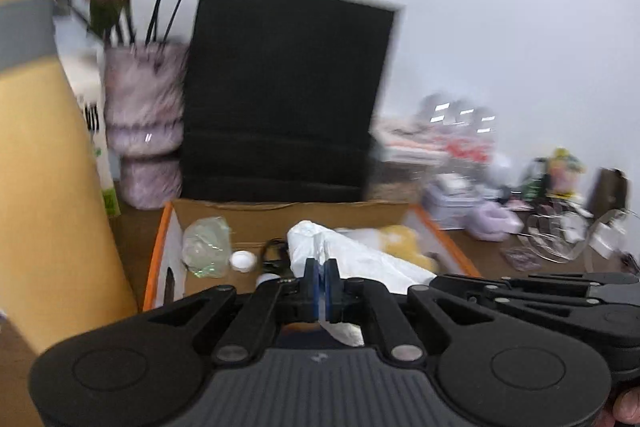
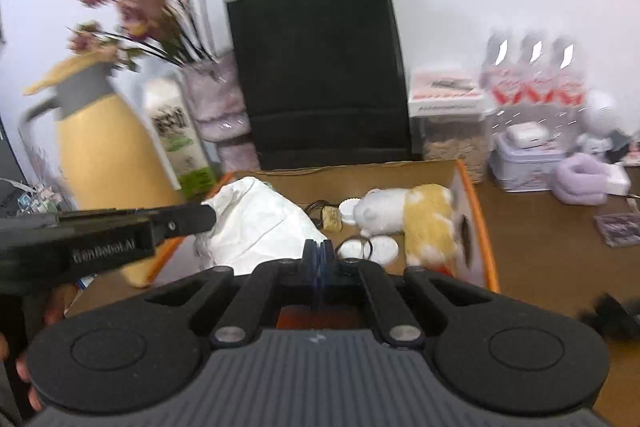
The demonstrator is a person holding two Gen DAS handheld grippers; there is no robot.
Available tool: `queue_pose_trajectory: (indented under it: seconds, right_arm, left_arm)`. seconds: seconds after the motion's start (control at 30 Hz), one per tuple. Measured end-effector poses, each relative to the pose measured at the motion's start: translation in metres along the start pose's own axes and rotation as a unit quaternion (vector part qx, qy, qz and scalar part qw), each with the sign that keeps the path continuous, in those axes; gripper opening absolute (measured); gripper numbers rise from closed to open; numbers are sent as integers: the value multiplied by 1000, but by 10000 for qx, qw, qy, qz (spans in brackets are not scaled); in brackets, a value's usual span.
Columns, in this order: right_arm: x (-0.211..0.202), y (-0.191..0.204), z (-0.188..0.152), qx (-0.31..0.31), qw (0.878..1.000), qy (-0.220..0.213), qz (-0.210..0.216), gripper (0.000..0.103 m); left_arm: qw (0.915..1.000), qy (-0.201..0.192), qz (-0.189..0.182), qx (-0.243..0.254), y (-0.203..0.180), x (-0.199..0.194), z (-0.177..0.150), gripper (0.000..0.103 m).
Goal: Organize objects
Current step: 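Carry the white cloth into the box with both tools and release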
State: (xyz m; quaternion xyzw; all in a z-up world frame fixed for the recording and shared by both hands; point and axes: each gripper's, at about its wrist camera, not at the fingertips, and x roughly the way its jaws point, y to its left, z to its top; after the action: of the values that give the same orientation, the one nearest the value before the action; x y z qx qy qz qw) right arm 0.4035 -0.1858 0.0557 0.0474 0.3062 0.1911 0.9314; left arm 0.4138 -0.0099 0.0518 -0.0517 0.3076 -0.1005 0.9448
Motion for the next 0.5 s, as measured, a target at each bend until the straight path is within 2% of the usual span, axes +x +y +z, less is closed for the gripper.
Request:
queue_pose_trajectory:
  seconds: [0.07, 0.17, 0.23, 0.3, 0.33, 0.37, 0.43, 0.47, 0.5]
  right_arm:
    - [43, -6, 17, 49, 9994, 349, 0, 2]
    - [111, -15, 28, 419, 9932, 1038, 333, 2]
    - [145, -12, 29, 416, 9899, 1322, 308, 2]
    - [171, -7, 28, 372, 9867, 1548, 317, 3]
    - [179, -3, 26, 352, 9855, 1632, 309, 5]
    - [187, 2, 24, 287, 9836, 1750, 319, 6]
    - [189, 10, 21, 160, 9818, 1838, 460, 8]
    - [185, 14, 20, 89, 9834, 1761, 435, 16]
    - [181, 16, 20, 18, 9849, 1693, 367, 21]
  left_arm:
    - [9997, 151, 195, -68, 12, 30, 3, 1]
    - [9973, 481, 554, -24, 34, 67, -6, 1]
    - [9960, 585, 665, -85, 47, 76, -18, 3]
    - [9945, 686, 780, -97, 58, 83, -25, 12]
    - [9957, 634, 679, -27, 60, 80, -26, 12]
    - [9961, 611, 629, 15, 61, 76, -26, 16]
    - [9970, 485, 599, 39, 60, 65, -22, 36]
    - [9973, 409, 611, 80, 58, 58, -19, 47]
    - [9974, 333, 624, 101, 54, 50, -17, 50]
